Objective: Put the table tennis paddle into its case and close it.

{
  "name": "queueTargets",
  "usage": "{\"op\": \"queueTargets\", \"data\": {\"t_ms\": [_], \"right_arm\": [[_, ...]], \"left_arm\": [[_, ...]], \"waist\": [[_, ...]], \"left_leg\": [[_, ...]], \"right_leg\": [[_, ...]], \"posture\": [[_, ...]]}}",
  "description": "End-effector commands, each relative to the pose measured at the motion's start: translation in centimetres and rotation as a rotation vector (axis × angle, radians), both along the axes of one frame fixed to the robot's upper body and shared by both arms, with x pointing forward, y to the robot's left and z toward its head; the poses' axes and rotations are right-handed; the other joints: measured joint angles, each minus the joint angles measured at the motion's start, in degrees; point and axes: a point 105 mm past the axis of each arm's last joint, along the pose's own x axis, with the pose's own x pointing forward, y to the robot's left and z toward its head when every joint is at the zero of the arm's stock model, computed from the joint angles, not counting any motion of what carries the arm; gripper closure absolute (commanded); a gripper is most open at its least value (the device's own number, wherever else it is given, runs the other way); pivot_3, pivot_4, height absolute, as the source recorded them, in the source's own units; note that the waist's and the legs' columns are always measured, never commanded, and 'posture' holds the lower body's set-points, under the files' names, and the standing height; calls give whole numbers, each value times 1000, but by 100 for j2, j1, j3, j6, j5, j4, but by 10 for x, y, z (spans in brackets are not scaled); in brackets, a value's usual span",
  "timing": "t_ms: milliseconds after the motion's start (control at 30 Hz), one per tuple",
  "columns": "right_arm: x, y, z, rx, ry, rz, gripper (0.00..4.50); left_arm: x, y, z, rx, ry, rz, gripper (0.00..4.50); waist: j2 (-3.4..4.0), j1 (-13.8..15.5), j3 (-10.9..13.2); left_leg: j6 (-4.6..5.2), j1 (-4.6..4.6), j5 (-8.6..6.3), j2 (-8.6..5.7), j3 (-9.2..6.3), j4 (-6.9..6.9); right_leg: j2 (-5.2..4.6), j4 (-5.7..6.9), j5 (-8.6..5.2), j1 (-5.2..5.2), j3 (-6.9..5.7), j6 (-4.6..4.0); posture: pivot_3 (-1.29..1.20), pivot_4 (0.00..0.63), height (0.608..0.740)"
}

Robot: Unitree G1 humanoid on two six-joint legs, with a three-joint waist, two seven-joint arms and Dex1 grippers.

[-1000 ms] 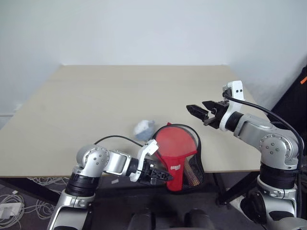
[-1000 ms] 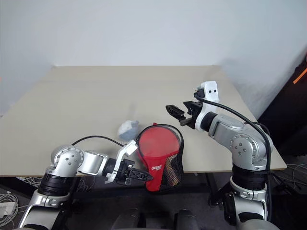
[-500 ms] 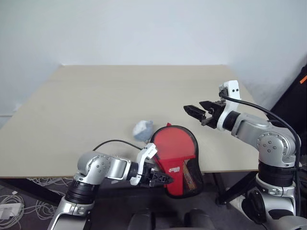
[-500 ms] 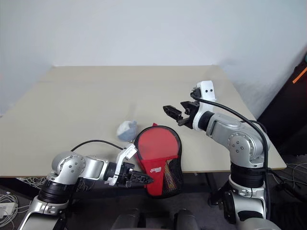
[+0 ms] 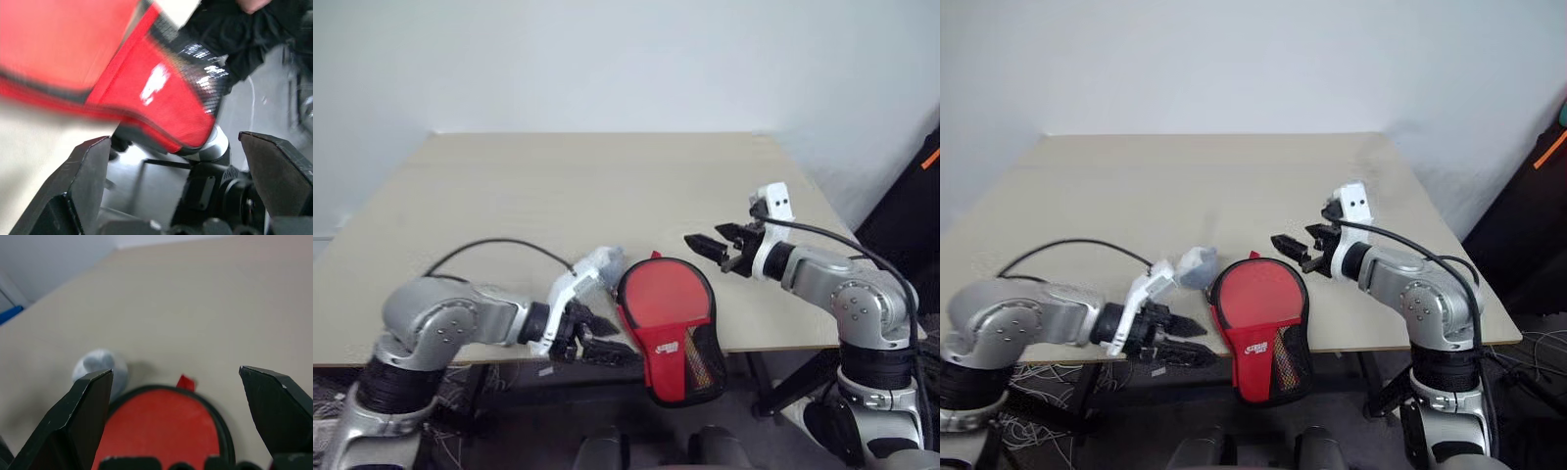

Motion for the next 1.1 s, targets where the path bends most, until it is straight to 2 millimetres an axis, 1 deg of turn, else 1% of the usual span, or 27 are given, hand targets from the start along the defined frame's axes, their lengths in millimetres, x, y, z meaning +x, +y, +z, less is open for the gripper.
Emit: {"op": "queueTargets", "data": {"t_ms": [33,100,200,233,300,333,367,400,467,633,700,833,967,1100], "right_arm": [[5,3,5,-17,-57,-2,184],[7,4,3,-20,-57,-8,654],[10,14,-1,-41,-67,17,1711],[11,17,-1,-48,-71,26,2126],[13,21,-3,-52,-74,30,2803],[14,23,-5,-53,-73,31,3115],[16,25,-6,-53,-70,32,3582],[17,27,-8,-54,-69,34,3921],[18,32,-10,-54,-69,39,4492],[19,44,-19,-78,-73,60,4492],[17,53,-30,-124,-80,87,4492],[15,69,-47,-154,-92,149,4492],[12,85,-67,-129,-71,198,4492],[9,96,-88,-138,-43,224,4492]], "left_arm": [[26,8,37,-80,-207,6,1],[41,15,47,-111,-274,44,0],[86,41,59,-117,-495,203,0],[98,49,59,-119,-534,256,0],[112,59,55,-151,-568,327,0],[117,63,49,-153,-571,357,0],[123,66,42,-145,-591,387,0],[127,69,35,-137,-612,412,0],[131,73,22,-153,-603,463,0],[135,69,0,-191,-568,516,0],[137,67,-11,-194,-547,535,0],[141,68,-24,-187,-521,567,0],[144,66,-33,-187,-499,579,0],[146,63,-41,-182,-484,591,0]], "waist": [[11,-6,7],[11,-5,7],[10,-5,8],[11,-5,8],[8,-7,10],[7,-6,10],[7,-5,10],[2,-5,13],[-1,-1,14],[-10,4,16],[-11,1,16],[-11,-5,16],[-12,-14,15],[-14,-17,14]], "left_leg": [[0,1,0,0,2,0],[-1,2,1,1,1,0],[7,2,6,1,1,-2],[20,2,15,2,1,-4],[22,2,16,2,2,-5],[22,1,16,2,2,-4],[22,0,16,1,3,-5],[22,0,15,1,4,-5],[22,-4,16,1,3,-6],[23,-7,16,2,1,2],[23,-6,16,2,1,7],[23,-4,16,3,0,8],[23,-3,16,3,0,8],[23,-1,16,2,-3,12]], "right_leg": [[0,0,1,-1,0,-1],[3,3,2,-2,0,-3],[5,2,2,-3,0,-3],[6,2,2,-3,0,-3],[6,2,2,-2,0,-2],[6,2,2,-2,0,-2],[5,0,2,-1,0,-1],[5,-2,3,-1,1,0],[5,-1,3,-2,1,0],[6,5,15,-2,-1,6],[6,7,15,1,0,8],[7,8,14,2,-1,12],[8,8,15,3,-1,12],[9,8,17,10,-4,10]], "posture": [[0,0,740],[0,0,740],[0,0,740],[0,0,740],[0,0,740],[0,0,740],[0,0,740],[0,0,740],[0,0,740],[0,0,740],[0,0,740],[0,0,740],[0,0,740],[0,0,740]]}}
